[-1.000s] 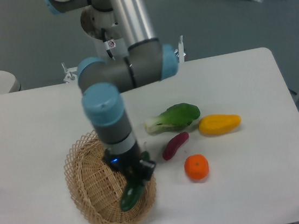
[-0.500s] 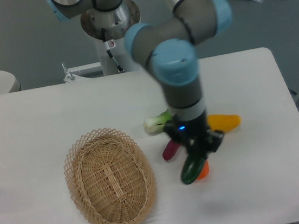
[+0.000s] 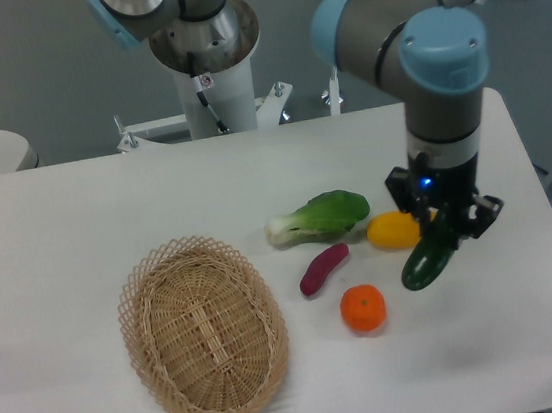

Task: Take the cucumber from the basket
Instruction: 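Carry the held cucumber away from the basket beside the yellow pepper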

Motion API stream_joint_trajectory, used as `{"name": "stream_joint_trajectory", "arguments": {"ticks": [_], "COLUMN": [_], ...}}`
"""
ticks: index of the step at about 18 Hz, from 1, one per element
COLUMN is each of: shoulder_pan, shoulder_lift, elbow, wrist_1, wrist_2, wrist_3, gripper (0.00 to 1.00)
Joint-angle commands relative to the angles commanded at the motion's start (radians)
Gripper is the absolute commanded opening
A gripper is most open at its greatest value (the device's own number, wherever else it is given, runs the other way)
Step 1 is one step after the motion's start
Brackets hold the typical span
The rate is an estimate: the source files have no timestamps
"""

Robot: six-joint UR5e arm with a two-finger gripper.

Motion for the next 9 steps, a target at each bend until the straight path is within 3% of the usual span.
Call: {"name": "stream_joint_trajectory", "arguments": {"ticks": [9], "shoulder_pan": [-0.011], "shoulder_lift": [-0.002], "elbow": [0.005], "wrist_1": [0.002], "wrist_2": [-0.002], "wrist_3": [-0.006], "gripper": [0.19]}}
